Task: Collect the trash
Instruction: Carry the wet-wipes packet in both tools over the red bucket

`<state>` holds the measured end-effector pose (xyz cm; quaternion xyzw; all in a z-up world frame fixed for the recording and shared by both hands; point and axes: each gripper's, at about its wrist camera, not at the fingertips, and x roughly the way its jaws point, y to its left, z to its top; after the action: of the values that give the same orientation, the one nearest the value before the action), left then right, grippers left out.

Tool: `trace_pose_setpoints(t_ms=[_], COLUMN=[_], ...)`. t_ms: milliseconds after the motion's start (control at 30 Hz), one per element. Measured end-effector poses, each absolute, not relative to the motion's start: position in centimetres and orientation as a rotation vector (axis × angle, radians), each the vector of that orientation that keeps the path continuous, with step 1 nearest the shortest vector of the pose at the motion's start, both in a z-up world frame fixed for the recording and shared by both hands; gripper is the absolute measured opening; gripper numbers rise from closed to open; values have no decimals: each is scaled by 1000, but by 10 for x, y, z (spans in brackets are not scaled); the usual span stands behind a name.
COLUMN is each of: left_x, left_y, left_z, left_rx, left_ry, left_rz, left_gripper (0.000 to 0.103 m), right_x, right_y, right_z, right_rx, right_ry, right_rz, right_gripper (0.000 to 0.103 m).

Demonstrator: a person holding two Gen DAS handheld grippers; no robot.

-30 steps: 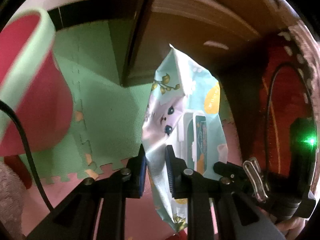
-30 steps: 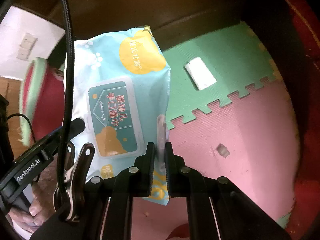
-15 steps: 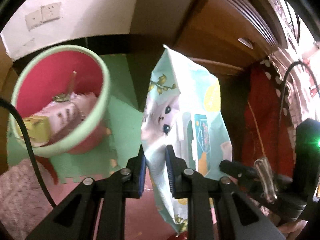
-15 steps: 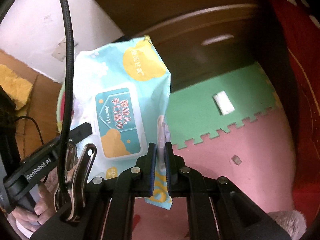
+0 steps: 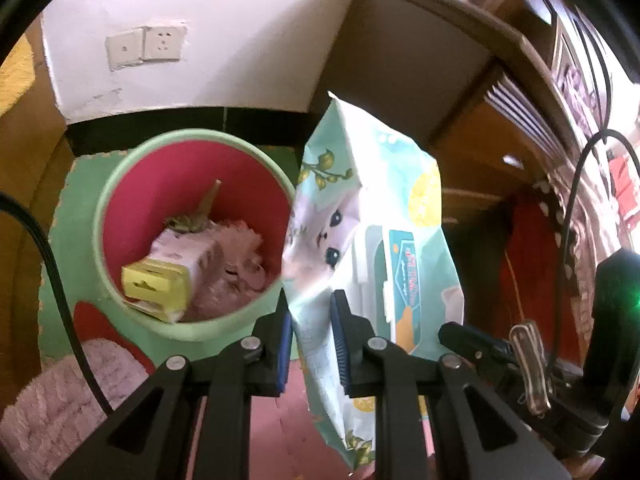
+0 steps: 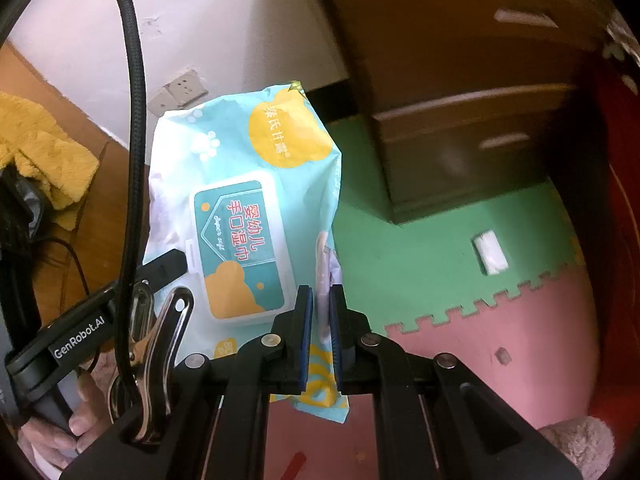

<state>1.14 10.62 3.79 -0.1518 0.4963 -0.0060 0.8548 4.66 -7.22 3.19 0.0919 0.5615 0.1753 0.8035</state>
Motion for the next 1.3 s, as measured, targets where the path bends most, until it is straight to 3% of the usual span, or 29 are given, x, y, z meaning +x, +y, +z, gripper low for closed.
trace_pose_setpoints(t_ms=[333, 1000, 1133, 1300], left_x=[24, 76, 85, 90], left_y=[153, 215, 214, 215], left_z=[45, 5, -4, -17], left_rx=[-318, -326, -283, -329], left_ry=[1032, 1151, 1189, 1259], left_rz=[52, 223, 204, 171], left_gripper=[19, 22, 24, 36], right_x=[73, 120, 122, 123], right_y=[-21, 42, 43, 38], right_z=[26, -26, -32, -35], right_rx=[156, 131, 126, 163], right_ry=[1202, 1243, 1242, 1230], right_rz=[447, 478, 464, 457], right_gripper=[11, 11, 12, 18])
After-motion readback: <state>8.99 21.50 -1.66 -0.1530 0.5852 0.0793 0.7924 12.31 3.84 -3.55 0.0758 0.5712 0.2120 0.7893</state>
